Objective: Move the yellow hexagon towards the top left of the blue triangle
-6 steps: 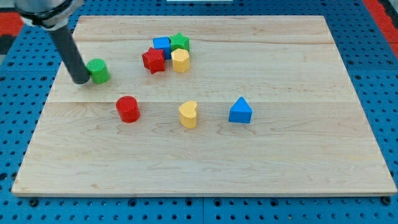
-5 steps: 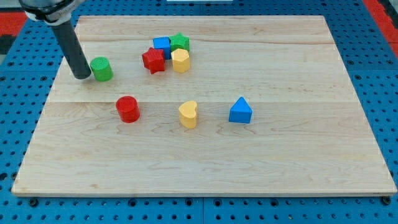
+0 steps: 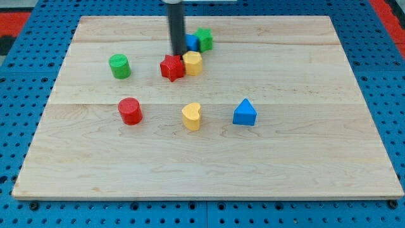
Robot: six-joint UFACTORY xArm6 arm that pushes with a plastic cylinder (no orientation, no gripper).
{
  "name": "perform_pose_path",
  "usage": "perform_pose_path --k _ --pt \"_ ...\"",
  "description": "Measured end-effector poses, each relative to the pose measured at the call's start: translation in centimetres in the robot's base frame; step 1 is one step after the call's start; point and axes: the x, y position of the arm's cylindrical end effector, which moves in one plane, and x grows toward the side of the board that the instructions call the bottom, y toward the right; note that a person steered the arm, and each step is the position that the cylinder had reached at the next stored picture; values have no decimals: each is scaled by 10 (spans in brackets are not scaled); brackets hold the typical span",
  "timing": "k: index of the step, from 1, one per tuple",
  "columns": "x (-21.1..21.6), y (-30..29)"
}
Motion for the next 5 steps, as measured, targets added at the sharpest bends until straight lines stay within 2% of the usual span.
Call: perform_pose_path --k 2,3,4,5 --pt "13 20" --pt "24 68" --pt "22 60" --pt "-1 17"
